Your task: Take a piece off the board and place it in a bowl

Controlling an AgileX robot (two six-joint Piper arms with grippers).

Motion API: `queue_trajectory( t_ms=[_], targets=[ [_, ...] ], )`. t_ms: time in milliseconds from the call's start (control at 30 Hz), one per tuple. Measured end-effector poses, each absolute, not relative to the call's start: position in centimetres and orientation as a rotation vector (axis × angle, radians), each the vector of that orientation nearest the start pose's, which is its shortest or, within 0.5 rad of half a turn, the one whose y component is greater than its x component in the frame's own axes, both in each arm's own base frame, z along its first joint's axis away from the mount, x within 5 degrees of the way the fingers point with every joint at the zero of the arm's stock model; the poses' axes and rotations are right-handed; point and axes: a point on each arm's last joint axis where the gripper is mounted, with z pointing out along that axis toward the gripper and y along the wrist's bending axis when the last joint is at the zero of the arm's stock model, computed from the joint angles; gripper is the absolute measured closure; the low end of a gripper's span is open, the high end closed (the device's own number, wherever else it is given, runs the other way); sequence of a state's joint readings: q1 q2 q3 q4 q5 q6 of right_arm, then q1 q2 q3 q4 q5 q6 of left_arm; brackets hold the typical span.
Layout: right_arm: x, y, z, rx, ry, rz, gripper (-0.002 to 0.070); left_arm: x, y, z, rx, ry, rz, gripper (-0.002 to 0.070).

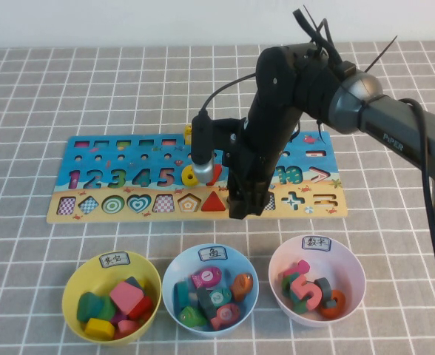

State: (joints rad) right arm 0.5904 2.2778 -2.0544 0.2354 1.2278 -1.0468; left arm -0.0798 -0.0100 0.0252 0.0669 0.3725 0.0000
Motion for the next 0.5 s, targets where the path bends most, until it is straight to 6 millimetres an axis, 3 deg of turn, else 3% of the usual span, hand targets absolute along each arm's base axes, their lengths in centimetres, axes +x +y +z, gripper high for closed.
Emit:
queue_trajectory(
  t_ms=[500],
  targets=[
    [39.24,28.53,20.52,-2.063,2.037,0.238,0.0272,5.26,-0.20,17.18,0.116,1.867,0.011,0.0675]
  ],
)
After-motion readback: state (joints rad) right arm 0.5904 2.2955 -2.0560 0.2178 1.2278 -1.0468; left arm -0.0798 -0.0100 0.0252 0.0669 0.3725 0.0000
